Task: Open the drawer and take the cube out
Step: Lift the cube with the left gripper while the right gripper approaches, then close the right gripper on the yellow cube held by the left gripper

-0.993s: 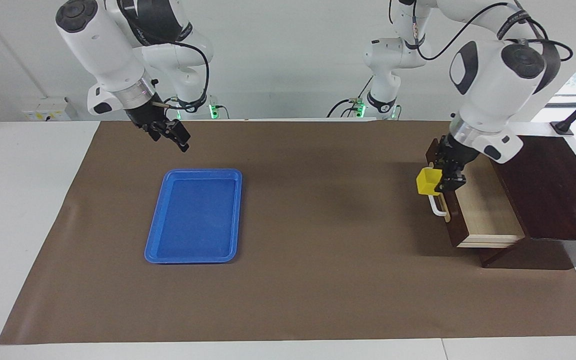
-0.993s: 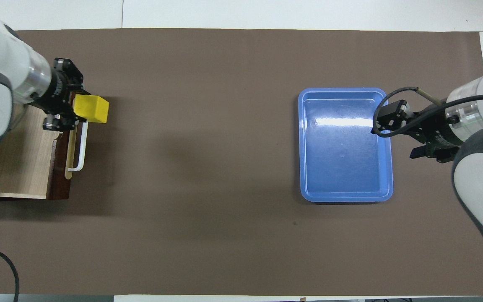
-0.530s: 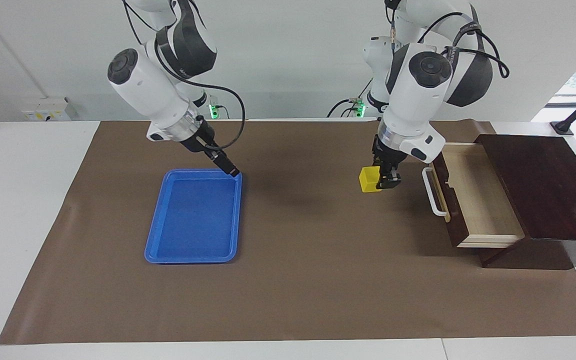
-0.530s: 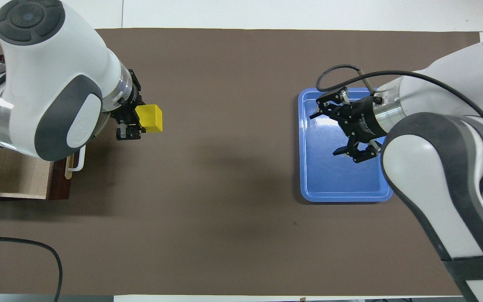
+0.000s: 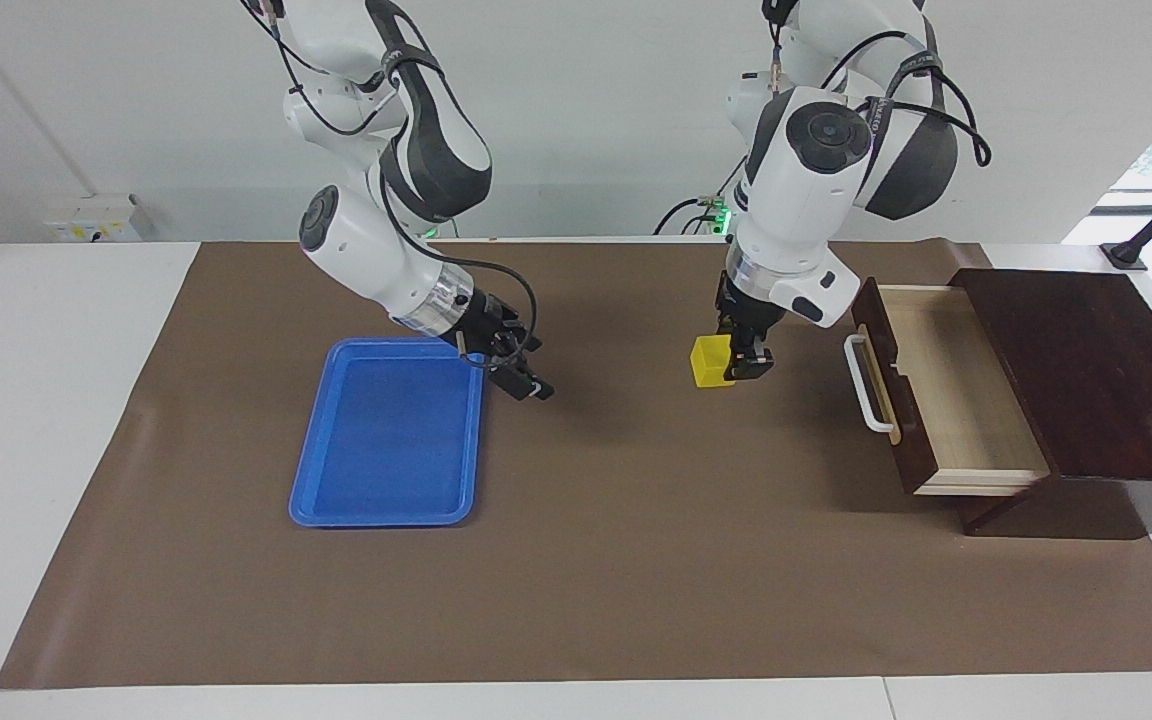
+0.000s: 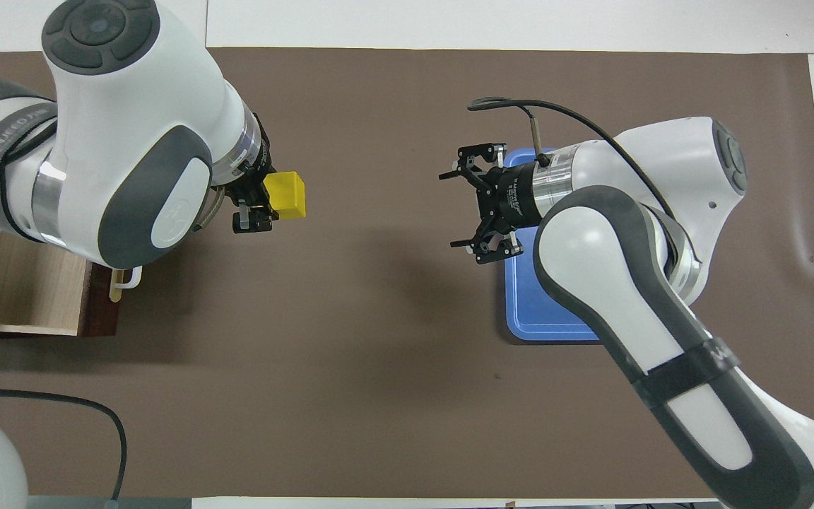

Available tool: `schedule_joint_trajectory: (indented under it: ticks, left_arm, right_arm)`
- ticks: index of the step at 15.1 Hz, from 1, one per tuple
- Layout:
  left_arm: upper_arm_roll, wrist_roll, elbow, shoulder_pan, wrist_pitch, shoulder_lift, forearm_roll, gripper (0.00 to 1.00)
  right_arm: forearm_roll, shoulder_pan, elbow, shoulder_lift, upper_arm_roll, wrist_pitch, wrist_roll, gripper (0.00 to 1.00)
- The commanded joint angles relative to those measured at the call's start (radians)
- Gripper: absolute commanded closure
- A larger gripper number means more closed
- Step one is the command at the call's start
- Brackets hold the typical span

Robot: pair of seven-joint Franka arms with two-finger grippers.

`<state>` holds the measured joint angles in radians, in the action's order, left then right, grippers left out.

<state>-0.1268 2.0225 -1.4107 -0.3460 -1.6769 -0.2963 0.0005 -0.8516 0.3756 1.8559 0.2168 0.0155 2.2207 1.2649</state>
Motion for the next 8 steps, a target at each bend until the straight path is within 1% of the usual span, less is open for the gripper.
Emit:
schedule_joint_trajectory:
  ticks: [1, 3, 5, 8]
  left_arm:
    - [0.015, 0.015, 0.026, -0.016, -0.006, -0.015, -0.019, 1.00]
    - [0.015, 0.013, 0.026, -0.016, -0.017, -0.014, -0.017, 1.00]
    - [0.015, 0.013, 0.024, -0.016, -0.032, -0.014, -0.019, 1.00]
    - [0.013, 0.015, 0.022, -0.016, -0.043, -0.014, -0.019, 1.00]
  right_arm:
    - [-0.133, 0.064, -0.006, 0.052, 0.003, 0.106, 0.060, 0.00]
    - [-0.159, 0.112, -0.012, 0.068, 0.003, 0.155, 0.080, 0.00]
    - [-0.159, 0.150, -0.070, 0.116, 0.003, 0.174, 0.128, 0.00]
    - [-0.159, 0.155, -0.156, 0.162, 0.001, 0.177, 0.229, 0.00]
